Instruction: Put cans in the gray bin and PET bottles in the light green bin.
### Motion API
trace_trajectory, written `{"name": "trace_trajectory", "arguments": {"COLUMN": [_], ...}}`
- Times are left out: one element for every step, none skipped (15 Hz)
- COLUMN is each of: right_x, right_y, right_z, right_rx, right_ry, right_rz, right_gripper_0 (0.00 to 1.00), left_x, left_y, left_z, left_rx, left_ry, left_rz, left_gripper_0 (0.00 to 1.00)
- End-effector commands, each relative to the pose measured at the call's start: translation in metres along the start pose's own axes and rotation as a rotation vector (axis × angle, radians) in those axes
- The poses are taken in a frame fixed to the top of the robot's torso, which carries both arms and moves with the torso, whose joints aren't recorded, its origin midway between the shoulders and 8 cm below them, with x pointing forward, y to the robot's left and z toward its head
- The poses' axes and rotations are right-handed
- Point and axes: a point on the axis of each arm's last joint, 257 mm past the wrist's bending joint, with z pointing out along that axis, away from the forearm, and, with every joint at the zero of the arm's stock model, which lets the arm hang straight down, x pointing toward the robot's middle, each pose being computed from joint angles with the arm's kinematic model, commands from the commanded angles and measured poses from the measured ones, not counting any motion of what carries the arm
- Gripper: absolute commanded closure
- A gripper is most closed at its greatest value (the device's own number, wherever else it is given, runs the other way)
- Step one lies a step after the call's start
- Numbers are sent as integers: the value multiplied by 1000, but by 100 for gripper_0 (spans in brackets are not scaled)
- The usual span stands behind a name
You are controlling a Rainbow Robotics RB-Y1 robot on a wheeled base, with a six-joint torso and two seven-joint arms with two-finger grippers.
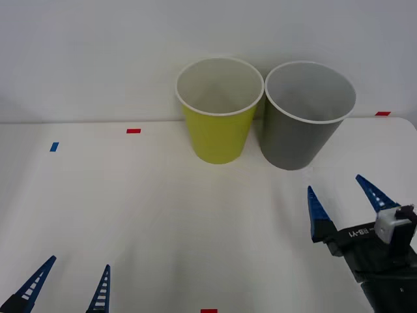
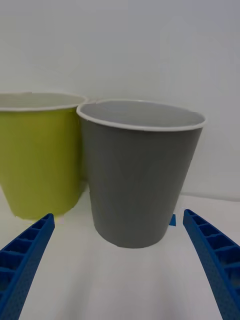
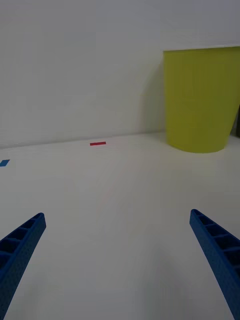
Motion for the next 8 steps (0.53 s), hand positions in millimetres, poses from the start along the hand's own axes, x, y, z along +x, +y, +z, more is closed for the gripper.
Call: {"name": "trace_trajectory", "arguments": {"right_x": [28, 32, 37, 41, 44, 47, 46, 44], "right_y": [-1, -5, -9, -13, -14, -15, -18, -16], "right_z": [-30, -38, -46, -54, -61, -66, -67, -67], "right_rx": [34, 52, 66, 82, 98, 125, 135, 129], "right_ry": [25, 38, 53, 67, 75, 82, 78, 71], "right_rz": [-19, -24, -28, -27, -12, -1, 0, 1], "right_gripper_0": [12, 12, 12, 12, 12, 12, 12, 12], "left_x": [0, 0, 0, 0, 0, 0, 0, 0], "left_y": [0, 0, 0, 0, 0, 0, 0, 0], "left_z": [0, 0, 0, 0, 0, 0, 0, 0], "left_rx": [0, 0, 0, 0, 0, 0, 0, 0], "left_ry": [0, 0, 0, 0, 0, 0, 0, 0], "left_rz": [0, 0, 0, 0, 0, 0, 0, 0], "left_gripper_0": [0, 0, 0, 0, 0, 0, 0, 0]}}
